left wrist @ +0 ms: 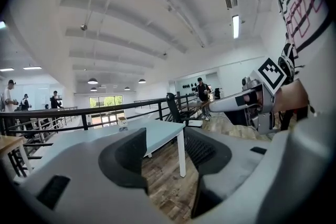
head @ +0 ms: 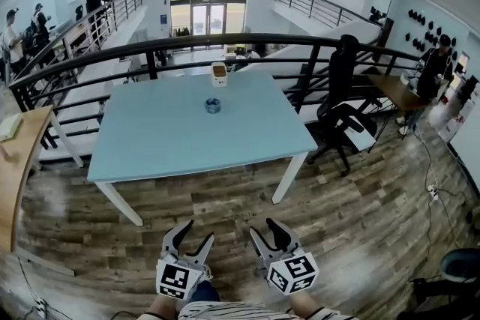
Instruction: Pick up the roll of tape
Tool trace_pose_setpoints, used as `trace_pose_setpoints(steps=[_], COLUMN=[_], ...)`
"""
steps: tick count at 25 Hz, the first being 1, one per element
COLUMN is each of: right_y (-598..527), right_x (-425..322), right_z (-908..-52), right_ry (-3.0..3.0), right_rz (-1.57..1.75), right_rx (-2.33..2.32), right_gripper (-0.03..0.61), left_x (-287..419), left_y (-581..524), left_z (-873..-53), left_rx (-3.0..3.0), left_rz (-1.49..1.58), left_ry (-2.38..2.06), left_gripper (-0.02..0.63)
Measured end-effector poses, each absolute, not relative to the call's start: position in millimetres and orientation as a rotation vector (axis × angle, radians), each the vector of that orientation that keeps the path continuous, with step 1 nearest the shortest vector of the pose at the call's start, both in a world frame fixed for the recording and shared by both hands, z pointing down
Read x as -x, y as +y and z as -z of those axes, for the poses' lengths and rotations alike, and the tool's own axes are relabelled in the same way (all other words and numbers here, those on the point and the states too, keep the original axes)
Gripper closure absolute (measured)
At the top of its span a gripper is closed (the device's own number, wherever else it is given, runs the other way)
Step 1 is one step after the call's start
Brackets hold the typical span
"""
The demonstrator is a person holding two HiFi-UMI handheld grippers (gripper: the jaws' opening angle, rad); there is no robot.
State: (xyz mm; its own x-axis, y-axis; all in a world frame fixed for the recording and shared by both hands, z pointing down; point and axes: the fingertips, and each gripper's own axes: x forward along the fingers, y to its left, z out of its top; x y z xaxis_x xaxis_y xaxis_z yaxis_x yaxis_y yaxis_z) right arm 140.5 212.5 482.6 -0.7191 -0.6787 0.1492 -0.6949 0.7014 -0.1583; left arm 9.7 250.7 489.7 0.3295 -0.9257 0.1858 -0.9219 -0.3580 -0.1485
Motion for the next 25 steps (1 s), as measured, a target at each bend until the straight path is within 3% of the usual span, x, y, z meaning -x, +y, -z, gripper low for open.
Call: trace_pose_setpoints(steps=[25], right_y=[-2], right_x=[4], right_z=[-490], right_ry=[-2.723], right_rz=[-0.409], right_rx=[-1.332], right_gripper=[0.382], left_x=[161], left_y=[29], left_z=[-493], left_rx=[2.618], left_rz=[0.444], left_ry=[1.628], left_gripper=[0.408])
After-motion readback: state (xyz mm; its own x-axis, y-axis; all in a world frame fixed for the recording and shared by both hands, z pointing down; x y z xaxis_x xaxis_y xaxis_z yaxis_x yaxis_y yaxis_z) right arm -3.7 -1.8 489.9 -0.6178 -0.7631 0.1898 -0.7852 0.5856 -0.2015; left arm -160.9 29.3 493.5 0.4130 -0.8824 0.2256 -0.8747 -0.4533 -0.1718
